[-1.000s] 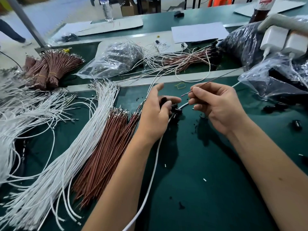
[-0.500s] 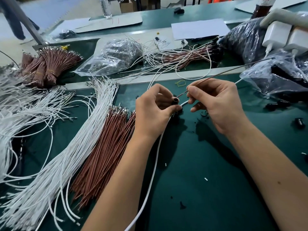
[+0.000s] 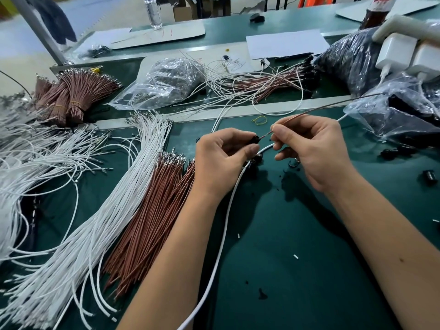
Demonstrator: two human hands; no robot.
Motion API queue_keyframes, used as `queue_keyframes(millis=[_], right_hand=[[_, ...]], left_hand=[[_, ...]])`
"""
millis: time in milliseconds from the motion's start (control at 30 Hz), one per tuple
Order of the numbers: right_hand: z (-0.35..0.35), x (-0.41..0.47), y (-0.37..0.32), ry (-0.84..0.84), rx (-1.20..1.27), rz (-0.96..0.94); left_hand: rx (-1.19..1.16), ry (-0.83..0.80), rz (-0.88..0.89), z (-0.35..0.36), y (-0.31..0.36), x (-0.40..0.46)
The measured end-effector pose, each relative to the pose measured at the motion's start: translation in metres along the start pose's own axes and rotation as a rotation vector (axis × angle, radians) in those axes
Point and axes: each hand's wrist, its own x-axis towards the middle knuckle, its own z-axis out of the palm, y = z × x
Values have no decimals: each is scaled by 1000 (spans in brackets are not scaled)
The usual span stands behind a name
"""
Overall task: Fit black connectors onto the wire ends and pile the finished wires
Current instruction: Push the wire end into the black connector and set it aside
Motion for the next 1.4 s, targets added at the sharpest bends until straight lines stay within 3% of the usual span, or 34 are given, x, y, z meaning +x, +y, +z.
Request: queue_keyframes(millis=[867,1233,1400], right_hand=[[5,-2,-3,61,120,41],[9,-3,-2,83,130,116],[12,-5,-2,65,277,186]], left_hand=[[-154,-30,-37,5,4,-2],[-132,87,54,10,6,-3],[-157,93,33,12,6,-4]])
